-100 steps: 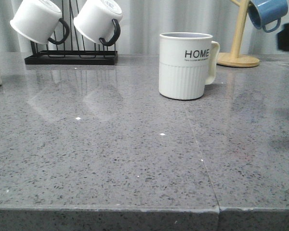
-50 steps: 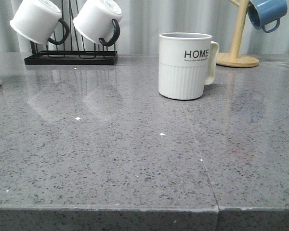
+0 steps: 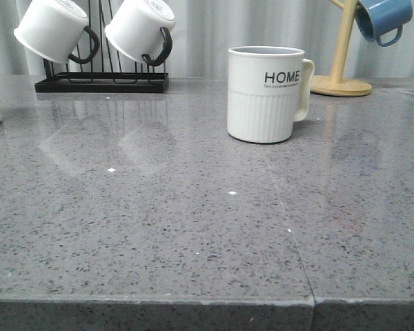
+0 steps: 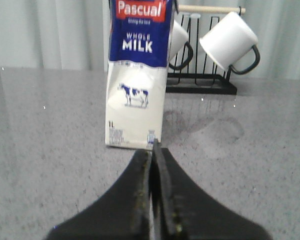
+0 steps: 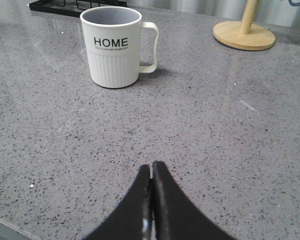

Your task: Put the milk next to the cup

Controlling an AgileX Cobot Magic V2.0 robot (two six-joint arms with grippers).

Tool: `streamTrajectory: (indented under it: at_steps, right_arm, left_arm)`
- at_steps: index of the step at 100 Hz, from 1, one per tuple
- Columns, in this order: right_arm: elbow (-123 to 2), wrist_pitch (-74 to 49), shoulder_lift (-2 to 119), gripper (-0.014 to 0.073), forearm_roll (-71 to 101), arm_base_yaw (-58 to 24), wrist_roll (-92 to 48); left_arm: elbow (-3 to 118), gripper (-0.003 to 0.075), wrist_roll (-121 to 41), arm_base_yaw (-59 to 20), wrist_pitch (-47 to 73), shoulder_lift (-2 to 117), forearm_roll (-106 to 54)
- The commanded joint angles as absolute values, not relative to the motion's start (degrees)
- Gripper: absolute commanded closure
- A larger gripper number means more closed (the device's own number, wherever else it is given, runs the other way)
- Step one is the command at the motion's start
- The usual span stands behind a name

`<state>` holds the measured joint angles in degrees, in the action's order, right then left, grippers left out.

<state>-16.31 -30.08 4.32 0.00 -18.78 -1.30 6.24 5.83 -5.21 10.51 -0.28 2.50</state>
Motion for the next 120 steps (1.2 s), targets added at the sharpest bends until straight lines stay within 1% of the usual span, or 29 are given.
streamTrajectory:
  at_steps: [1, 15, 27, 29, 34, 41, 42, 43, 44, 46, 47, 48, 51, 53, 54, 58, 61, 64, 76, 87, 102, 120]
  right_arm:
    - [-17.8, -26.3, 4.8, 0.066, 0.0, -18.7, -1.3]
    - [-17.8, -26.3, 4.8, 0.066, 0.0, -18.7, -1.3]
    - [-17.8, -26.3, 4.8, 0.066, 0.0, -18.7, -1.3]
    - [-17.8, -26.3, 4.8, 0.066, 0.0, -18.7, -1.3]
    - [-17.8, -26.3, 4.8, 0.066, 0.0, -18.7, -1.3]
    - [-17.8, -26.3, 4.8, 0.066, 0.0, -18.7, -1.3]
    - [-17.8, -26.3, 4.8, 0.066, 0.0, -18.7, -1.3]
    - [-17.8, -26.3, 4.8, 0.066, 0.0, -18.7, -1.3]
    - [-17.8, -26.3, 4.8, 0.066, 0.0, -18.7, -1.3]
    - [-17.8, -26.3, 4.8, 0.066, 0.0, -18.7, -1.3]
    - [-17.8, -26.3, 4.8, 0.066, 0.0, -18.7, -1.3]
    - [-17.8, -26.3, 4.8, 0.066, 0.0, -18.7, -1.3]
    - [-17.8, -26.3, 4.8, 0.066, 0.0, -18.7, -1.3]
    - [-17.8, -26.3, 4.8, 0.066, 0.0, -18.7, -1.3]
    - [-17.8, -26.3, 4.8, 0.066, 0.0, -18.7, -1.3]
    - [-17.8, -26.3, 4.8, 0.066, 0.0, -18.7, -1.3]
    - [-17.8, -26.3, 4.8, 0.066, 0.0, -18.7, -1.3]
    - [-17.8, -26.3, 4.8, 0.066, 0.0, -18.7, -1.3]
    - [-17.8, -26.3, 4.8, 0.066, 0.0, -18.7, -1.3]
    - [-17.8, -26.3, 4.8, 0.066, 0.0, -18.7, -1.3]
    - [-17.8, -26.3, 4.8, 0.066, 0.0, -18.7, -1.3]
    - [-17.8, -26.3, 4.8, 0.066, 0.0, -18.7, -1.3]
  left_arm:
    - [14.2, 0.0741, 6.2, -5.1, 10.6, 0.5, 3.6]
    - [23.3, 0.0741, 6.2, -5.1, 19.2, 7.8, 6.3]
    - [28.1, 0.0738, 6.2, -5.1, 19.6, 15.1, 9.6]
    - [28.8, 0.0734, 6.2, -5.1, 19.6, 16.3, 10.1]
    - [30.1, 0.0692, 6.2, -5.1, 19.6, 19.0, 11.2]
    - [31.5, 0.0556, 6.2, -5.1, 19.5, 22.7, 12.7]
    - [31.5, 0.0519, 6.2, -5.1, 19.5, 23.1, 12.8]
    - [31.6, 0.0498, 6.2, -5.1, 19.3, 23.8, 12.8]
    - [31.8, 0.0456, 6.2, -5.1, 19.3, 24.1, 13.1]
    - [32.0, 0.0412, 6.2, -5.1, 19.0, 25.1, 13.5]
    - [32.0, 0.0367, 6.2, -5.1, 18.8, 25.4, 13.7]
    - [32.1, 0.0344, 6.2, -5.1, 18.5, 26.0, 14.2]
    - [32.1, 0.0233, 6.2, -5.1, 17.4, 27.2, 14.9]
    - [32.1, 0.0192, 6.2, -5.1, 16.4, 28.1, 15.2]
    - [32.1, 0.0153, 6.2, -5.1, 16.1, 28.4, 15.2]
    - [32.1, 0.0055, 6.5, -5.1, 13.8, 30.1, 15.1]
    - [32.1, 0.0013, 7.0, -5.1, 12.1, 31.2, 14.9]
    - [32.1, 0.001, 8.0, -5.1, 10.0, 32.5, 14.9]
    - [32.1, 0.0069, 9.2, -5.1, 3.2, 36.8, 14.9]
    - [32.2, 0.0069, 9.2, -5.1, -0.7, 41.1, 14.1]
    - [34.0, 0.0069, 9.2, -5.1, -2.8, 47.1, 9.6]
    - [37.0, 0.0069, 9.2, -5.1, -4.6, 54.0, 8.8]
